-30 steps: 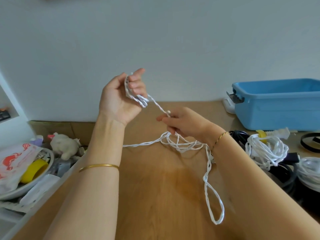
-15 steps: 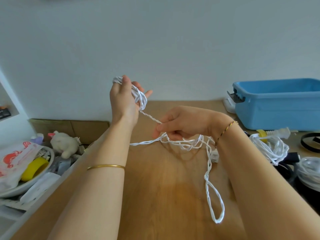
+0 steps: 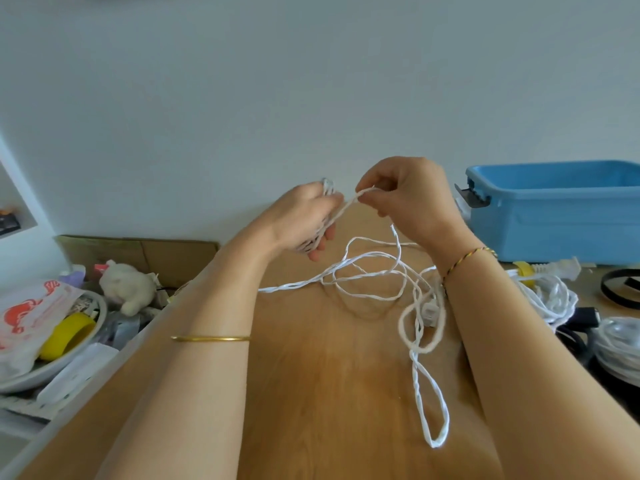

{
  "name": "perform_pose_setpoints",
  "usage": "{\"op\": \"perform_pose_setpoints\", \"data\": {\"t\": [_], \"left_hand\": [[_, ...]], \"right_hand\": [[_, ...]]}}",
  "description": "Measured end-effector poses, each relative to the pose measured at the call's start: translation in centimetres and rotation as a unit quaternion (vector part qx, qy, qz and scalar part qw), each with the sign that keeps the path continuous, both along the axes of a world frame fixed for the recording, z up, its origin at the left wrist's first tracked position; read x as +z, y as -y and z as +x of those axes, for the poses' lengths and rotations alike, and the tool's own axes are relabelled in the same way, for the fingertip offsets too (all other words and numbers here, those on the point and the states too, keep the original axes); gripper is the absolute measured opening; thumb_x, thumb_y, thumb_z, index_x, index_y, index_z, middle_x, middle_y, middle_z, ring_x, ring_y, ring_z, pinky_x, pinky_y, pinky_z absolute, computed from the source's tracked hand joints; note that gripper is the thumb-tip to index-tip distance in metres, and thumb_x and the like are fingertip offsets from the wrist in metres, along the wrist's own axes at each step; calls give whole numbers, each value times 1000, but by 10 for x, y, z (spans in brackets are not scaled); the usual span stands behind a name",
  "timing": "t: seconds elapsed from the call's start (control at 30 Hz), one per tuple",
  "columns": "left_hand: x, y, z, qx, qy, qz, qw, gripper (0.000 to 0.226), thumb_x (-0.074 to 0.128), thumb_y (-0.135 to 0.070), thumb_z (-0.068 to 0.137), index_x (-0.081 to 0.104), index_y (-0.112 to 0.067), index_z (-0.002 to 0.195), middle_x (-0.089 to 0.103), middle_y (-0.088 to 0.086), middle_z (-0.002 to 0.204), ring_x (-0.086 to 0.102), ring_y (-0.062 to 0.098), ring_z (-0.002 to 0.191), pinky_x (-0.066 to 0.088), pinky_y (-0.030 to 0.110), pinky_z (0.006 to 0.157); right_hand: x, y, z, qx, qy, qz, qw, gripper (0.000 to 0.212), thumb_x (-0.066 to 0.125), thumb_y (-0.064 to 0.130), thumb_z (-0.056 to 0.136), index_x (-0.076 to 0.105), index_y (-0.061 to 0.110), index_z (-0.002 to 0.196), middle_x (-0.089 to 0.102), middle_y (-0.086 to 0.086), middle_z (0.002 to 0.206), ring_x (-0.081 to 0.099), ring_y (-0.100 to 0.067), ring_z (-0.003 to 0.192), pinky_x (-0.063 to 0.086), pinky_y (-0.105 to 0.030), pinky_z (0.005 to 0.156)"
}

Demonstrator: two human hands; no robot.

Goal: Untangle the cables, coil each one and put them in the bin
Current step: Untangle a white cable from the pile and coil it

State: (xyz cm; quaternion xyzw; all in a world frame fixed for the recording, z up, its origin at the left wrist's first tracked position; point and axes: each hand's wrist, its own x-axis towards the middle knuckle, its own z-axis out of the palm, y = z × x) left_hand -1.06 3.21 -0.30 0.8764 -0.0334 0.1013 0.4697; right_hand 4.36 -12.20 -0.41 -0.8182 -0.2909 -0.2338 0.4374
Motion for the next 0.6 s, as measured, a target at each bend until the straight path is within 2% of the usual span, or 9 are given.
{"op": "perform_pose_setpoints", "data": {"t": [0.1, 0.17, 0.23, 0.33, 0.4, 0.43, 0.5, 0.53, 0.6], "left_hand": [[2, 2, -6, -52, -51, 31, 997, 38, 58, -46, 89, 58, -8, 90, 53, 4, 59, 44, 15, 41, 36, 22, 41], [0, 2, -7, -70, -76, 34, 994, 30, 64, -34, 88, 62, -5, 95, 47, 2, 56, 37, 13, 41, 30, 19, 38], [0, 0, -7, -105, -111, -48, 987, 30, 55, -24, 93, 63, 2, 107, 39, 0, 52, 29, 9, 37, 23, 15, 34], [2, -10, -6, -180, -153, -214, 948, 37, 44, -29, 90, 63, -1, 105, 32, -3, 47, 24, 3, 32, 17, 11, 29], [3, -17, -3, -238, -179, -333, 895, 40, 42, -30, 87, 66, -2, 102, 35, -4, 45, 25, 1, 30, 20, 10, 26], [2, -22, 0, -281, -195, -403, 849, 39, 42, -27, 88, 67, 0, 103, 39, -3, 46, 26, 2, 32, 23, 11, 26], [1, -35, 5, -367, -227, -544, 720, 40, 41, -21, 94, 61, 8, 113, 43, 4, 50, 30, 8, 40, 33, 18, 31], [0, -42, 6, -383, -229, -592, 671, 42, 39, -21, 96, 56, 10, 117, 43, 7, 53, 32, 10, 44, 35, 22, 35], [-3, -51, 8, -375, -198, -653, 627, 42, 39, -20, 96, 52, 12, 120, 48, 14, 56, 36, 13, 48, 37, 27, 39]], "right_hand": [[-3, 1, 3, -10, -1, 31, 999, 7, 67, 17, 80, 73, 21, 79, 67, 10, 73, 64, -12, 76, 53, -36, 75], [-7, -1, 5, -5, -7, 54, 999, 8, 66, 18, 81, 74, 18, 80, 69, 7, 79, 64, -12, 80, 52, -35, 76], [-13, -2, 8, -5, -13, 59, 998, 11, 65, 20, 83, 73, 14, 78, 67, 5, 75, 61, -14, 74, 49, -33, 71], [-20, -1, 9, 42, -74, 99, 992, 21, 67, 20, 84, 68, 12, 64, 49, 8, 53, 40, -6, 51, 35, -25, 54], [-21, -1, 6, 84, -118, 105, 984, 25, 67, 17, 85, 64, 17, 61, 50, 11, 52, 40, -4, 52, 34, -21, 55], [-23, -2, 6, 104, -138, 100, 980, 19, 66, 15, 86, 65, 14, 67, 58, 7, 57, 48, -6, 56, 39, -22, 60], [-25, -2, 4, 141, -180, 92, 969, 8, 63, 10, 88, 65, 4, 83, 67, -5, 68, 61, -13, 64, 47, -30, 72], [-26, -1, 4, 151, -195, 90, 965, 10, 61, 10, 89, 64, 0, 90, 68, -7, 70, 64, -15, 66, 47, -33, 73], [-26, -2, 3, 162, -216, 87, 959, 15, 57, 14, 93, 64, 1, 95, 71, -6, 75, 68, -21, 73, 46, -40, 74]]}}
